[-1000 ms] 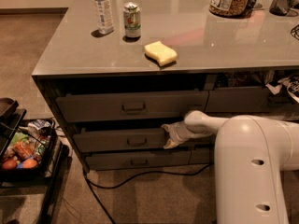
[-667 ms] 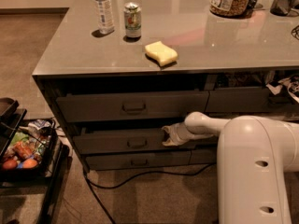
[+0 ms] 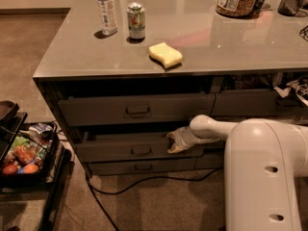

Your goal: Open middle drawer

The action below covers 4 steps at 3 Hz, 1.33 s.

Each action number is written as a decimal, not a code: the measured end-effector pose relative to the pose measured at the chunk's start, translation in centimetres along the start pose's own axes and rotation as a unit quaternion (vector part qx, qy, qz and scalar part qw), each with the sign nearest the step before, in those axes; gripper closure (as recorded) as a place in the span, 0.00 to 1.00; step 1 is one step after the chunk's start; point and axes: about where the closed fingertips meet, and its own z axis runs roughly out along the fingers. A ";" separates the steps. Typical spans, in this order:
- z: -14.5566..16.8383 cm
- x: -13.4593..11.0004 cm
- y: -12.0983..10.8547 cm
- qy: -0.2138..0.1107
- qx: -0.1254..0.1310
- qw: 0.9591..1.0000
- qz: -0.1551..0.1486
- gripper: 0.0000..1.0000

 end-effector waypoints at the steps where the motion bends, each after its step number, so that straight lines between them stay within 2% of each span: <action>1: 0.3 -0.1 0.6 0.000 0.001 1.000 0.001 0.63; 3: 0.0 -0.2 0.9 -0.001 0.000 1.000 -0.001 0.60; 4: 0.1 -0.3 1.1 0.002 0.015 1.000 -0.006 0.61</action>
Offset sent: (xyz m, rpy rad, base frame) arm -0.0320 -0.0004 -0.0230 -0.0014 -0.0047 0.0221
